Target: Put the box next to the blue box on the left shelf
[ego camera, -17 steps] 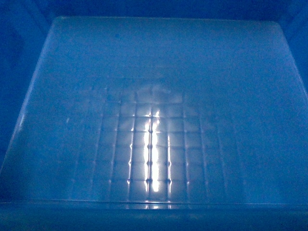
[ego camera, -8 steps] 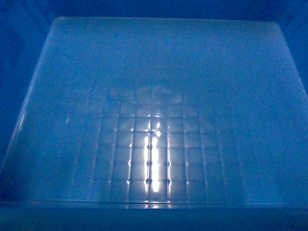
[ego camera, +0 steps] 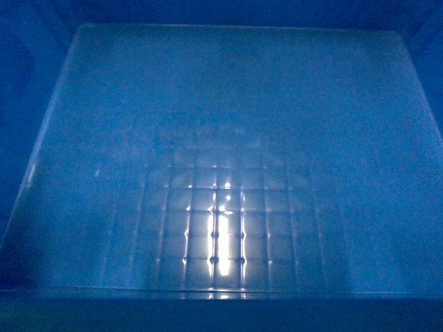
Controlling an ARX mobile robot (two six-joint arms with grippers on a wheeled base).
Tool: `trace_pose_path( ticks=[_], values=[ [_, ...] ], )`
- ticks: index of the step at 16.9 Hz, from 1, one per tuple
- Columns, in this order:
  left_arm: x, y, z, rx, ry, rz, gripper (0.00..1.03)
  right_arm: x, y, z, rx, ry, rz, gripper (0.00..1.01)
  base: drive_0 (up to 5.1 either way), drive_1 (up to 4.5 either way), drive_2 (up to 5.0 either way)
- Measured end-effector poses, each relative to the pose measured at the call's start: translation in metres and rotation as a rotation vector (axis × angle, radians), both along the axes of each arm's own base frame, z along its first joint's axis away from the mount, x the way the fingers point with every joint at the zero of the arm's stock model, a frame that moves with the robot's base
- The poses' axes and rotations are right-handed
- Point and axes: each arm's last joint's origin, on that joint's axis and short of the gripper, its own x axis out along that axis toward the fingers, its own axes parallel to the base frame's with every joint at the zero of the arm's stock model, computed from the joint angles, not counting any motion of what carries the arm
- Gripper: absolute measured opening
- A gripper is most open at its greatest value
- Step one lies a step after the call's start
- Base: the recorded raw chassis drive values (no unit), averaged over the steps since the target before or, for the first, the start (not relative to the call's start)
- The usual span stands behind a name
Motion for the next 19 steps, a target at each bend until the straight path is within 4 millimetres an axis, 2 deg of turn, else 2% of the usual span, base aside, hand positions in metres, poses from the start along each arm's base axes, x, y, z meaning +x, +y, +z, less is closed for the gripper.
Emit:
trace_pose_path(
  ticks=[19],
  values=[
    [0.0003, -0.0002, -0.0005, 0.004, 0.003, 0.0, 0.16, 0.0006, 0.0004, -0.0006, -0.001, 0.004, 0.0, 0.13, 0.1, 4.29, -4.2]
  ],
)
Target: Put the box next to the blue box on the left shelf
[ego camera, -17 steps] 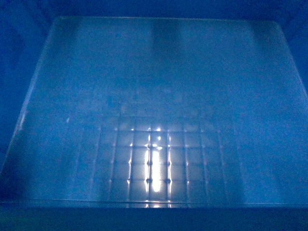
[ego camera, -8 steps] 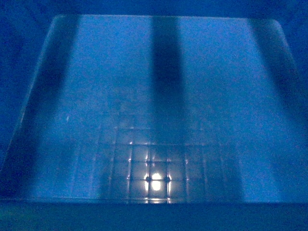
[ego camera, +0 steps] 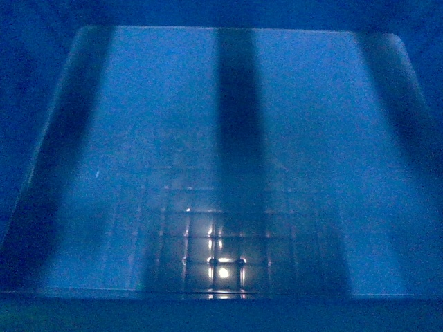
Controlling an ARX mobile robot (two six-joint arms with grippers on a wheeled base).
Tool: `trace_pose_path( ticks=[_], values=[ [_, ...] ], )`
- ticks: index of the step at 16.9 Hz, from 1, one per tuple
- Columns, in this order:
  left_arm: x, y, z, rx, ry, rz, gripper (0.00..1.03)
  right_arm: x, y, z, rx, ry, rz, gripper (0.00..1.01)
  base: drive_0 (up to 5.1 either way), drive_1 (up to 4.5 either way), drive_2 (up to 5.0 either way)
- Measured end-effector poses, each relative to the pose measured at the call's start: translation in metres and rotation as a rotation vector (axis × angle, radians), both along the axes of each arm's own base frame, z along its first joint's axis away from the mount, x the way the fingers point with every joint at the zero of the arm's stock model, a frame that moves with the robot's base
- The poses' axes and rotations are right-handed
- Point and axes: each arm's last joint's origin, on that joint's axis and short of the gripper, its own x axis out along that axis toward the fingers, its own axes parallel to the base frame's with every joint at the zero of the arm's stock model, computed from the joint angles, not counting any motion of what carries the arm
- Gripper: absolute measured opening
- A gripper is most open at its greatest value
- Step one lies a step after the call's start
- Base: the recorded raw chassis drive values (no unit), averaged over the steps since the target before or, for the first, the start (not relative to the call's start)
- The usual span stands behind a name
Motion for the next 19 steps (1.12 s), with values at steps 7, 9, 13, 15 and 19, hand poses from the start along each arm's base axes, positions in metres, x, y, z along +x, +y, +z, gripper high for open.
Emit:
trace_pose_path(
  ticks=[7, 9, 13, 15, 19],
  values=[
    [0.0, 0.0, 0.0, 0.0, 0.0, 0.0, 0.16, 0.0, 0.0, 0.0, 0.0, 0.0, 0.0, 0.13, 0.0, 1.23, -1.2],
    [0.0, 0.0, 0.0, 0.0, 0.0, 0.0, 0.16, 0.0, 0.0, -0.0002, 0.0, 0.001, 0.0, 0.13, 0.0, 0.0, 0.0],
    [0.0, 0.0, 0.0, 0.0, 0.0, 0.0, 0.16, 0.0, 0.0, -0.0002, 0.0, 0.001, 0.0, 0.13, 0.0, 0.0, 0.0],
    [0.0, 0.0, 0.0, 0.0, 0.0, 0.0, 0.16, 0.0, 0.0, -0.0002, 0.0, 0.001, 0.0, 0.13, 0.0, 0.0, 0.0],
    [0.0, 0.0, 0.0, 0.0, 0.0, 0.0, 0.16, 0.0, 0.0, -0.0002, 0.0, 0.001, 0.0, 0.13, 0.0, 0.0, 0.0]
  ],
)
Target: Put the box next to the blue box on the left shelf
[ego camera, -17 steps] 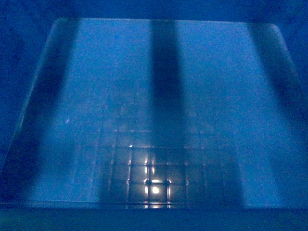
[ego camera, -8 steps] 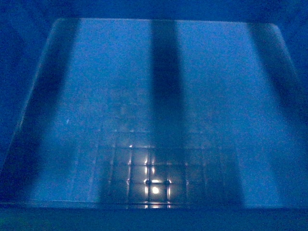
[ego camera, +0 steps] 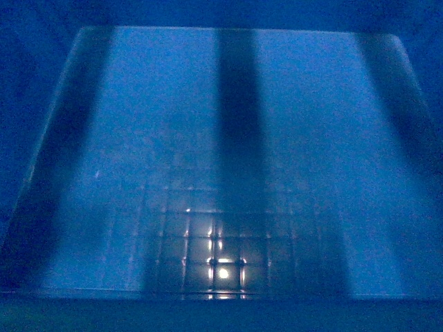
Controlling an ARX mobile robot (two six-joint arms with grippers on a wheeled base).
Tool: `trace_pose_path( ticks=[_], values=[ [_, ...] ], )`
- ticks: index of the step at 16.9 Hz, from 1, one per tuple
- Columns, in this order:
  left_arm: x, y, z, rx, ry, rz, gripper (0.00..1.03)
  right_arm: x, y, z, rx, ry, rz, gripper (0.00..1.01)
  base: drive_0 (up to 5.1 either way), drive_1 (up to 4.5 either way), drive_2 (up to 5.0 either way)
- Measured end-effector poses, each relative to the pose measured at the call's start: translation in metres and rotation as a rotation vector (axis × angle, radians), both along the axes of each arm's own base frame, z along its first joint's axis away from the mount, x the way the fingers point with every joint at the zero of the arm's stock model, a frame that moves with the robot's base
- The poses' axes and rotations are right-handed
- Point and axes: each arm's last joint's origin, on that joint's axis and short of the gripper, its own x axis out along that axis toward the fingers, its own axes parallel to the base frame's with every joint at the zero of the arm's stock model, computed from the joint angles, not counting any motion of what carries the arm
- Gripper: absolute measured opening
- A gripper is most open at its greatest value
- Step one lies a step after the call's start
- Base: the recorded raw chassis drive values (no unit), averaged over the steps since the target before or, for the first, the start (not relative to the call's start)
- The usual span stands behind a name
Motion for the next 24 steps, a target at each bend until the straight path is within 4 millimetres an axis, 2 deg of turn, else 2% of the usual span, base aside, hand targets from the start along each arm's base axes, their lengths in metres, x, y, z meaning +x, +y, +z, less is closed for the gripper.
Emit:
trace_pose_path(
  ticks=[5, 7, 9, 11, 13, 16, 19, 20, 24],
  values=[
    [0.0, 0.0, 0.0, 0.0, 0.0, 0.0, 0.16, 0.0, 0.0, 0.001, -0.013, -0.013, -0.009, 0.13, 0.0, 0.0, 0.0],
    [-0.001, -0.002, 0.004, 0.025, 0.075, 0.07, 0.16, 0.0, 0.003, 0.001, -0.114, -0.022, -0.026, 0.14, 0.0, 0.0, 0.0],
    [0.003, -0.001, -0.003, 0.014, 0.163, 0.09, 0.16, 0.004, 0.004, -0.003, -0.152, 0.015, -0.003, 0.15, 0.0, 0.0, 0.0],
    [0.02, 0.007, -0.014, -0.006, 0.286, 0.077, 0.16, 0.024, 0.002, -0.006, -0.12, 0.185, 0.03, 0.14, 0.0, 0.0, 0.0],
    [0.042, 0.02, -0.032, -0.015, 0.394, 0.061, 0.15, 0.047, -0.004, -0.023, 0.008, 0.346, 0.057, 0.12, 0.0, 0.0, 0.0],
    [0.071, 0.023, -0.038, -0.014, 0.467, 0.024, 0.15, 0.071, -0.012, -0.05, 0.115, 0.474, 0.039, 0.1, 0.0, 0.0, 0.0],
    [0.071, 0.013, -0.042, -0.068, 0.478, 0.0, 0.14, 0.075, -0.02, -0.05, 0.087, 0.469, 0.014, 0.1, 0.0, 0.0, 0.0],
    [0.068, 0.01, -0.05, -0.081, 0.507, 0.011, 0.14, 0.075, -0.023, -0.049, 0.067, 0.469, 0.027, 0.1, 0.0, 0.0, 0.0],
    [0.068, 0.009, -0.054, -0.106, 0.587, 0.045, 0.14, 0.075, -0.024, -0.049, 0.044, 0.486, 0.036, 0.1, 0.0, 0.0, 0.0]
  ],
)
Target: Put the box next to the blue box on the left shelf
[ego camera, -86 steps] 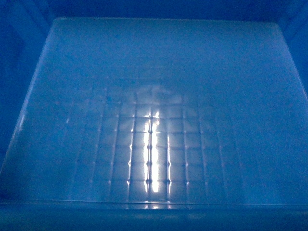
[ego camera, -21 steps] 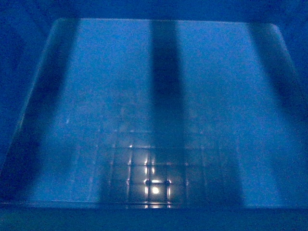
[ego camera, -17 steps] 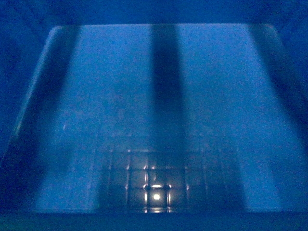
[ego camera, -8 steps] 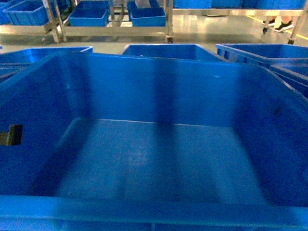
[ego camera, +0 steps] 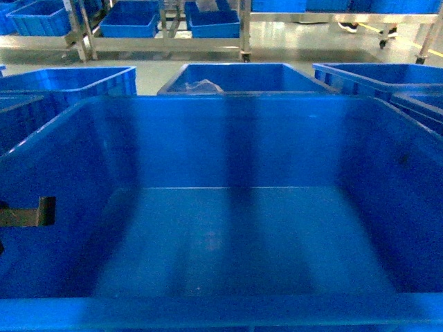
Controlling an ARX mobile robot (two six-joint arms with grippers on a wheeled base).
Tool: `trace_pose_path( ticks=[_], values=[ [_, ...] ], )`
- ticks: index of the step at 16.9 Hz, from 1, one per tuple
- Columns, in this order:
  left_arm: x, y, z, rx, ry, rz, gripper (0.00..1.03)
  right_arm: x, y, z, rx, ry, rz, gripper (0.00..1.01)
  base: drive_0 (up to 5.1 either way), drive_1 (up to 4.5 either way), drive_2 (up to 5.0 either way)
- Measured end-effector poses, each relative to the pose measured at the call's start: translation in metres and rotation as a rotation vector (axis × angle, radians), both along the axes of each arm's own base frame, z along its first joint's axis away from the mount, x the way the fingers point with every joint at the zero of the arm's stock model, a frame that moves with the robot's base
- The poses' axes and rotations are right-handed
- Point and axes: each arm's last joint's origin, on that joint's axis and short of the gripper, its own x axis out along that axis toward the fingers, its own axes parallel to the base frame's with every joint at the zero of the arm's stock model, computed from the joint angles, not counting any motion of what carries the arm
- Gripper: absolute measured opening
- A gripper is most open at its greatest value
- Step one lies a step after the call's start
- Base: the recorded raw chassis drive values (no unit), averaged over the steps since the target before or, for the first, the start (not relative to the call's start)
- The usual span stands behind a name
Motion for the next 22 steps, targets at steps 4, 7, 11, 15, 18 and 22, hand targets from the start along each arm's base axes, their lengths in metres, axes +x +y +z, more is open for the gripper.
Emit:
trace_pose_path(
  ticks=[4, 7, 11, 15, 18, 22],
  values=[
    [-0.001, 0.005, 0.004, -0.017, -0.093, 0.05, 0.39, -0.005, 0.008, 0.006, -0.048, -0.048, -0.016, 0.41, 0.0, 0.0, 0.0],
    [-0.003, 0.009, 0.035, -0.092, -0.392, 0.09, 0.69, -0.009, 0.015, 0.046, -0.001, -0.399, -0.048, 0.71, 0.0, 0.0, 0.0],
    [-0.012, 0.008, 0.065, -0.12, -0.599, 0.091, 0.99, -0.022, 0.025, 0.079, 0.008, -0.671, -0.059, 0.98, 0.0, 0.0, 0.0],
    [-0.025, 0.014, 0.069, -0.098, -0.625, 0.095, 0.98, -0.034, 0.02, 0.077, -0.028, -0.71, -0.079, 0.98, 0.0, 0.0, 0.0],
    [-0.025, 0.018, 0.064, -0.038, -0.593, 0.13, 0.98, -0.034, 0.02, 0.075, -0.042, -0.701, -0.074, 0.98, 0.0, 0.0, 0.0],
    [-0.038, 0.032, 0.05, -0.1, -0.723, -0.112, 0.74, -0.052, -0.001, 0.053, 0.0, -0.743, 0.079, 0.67, 0.0, 0.0, 0.0]
  ],
)
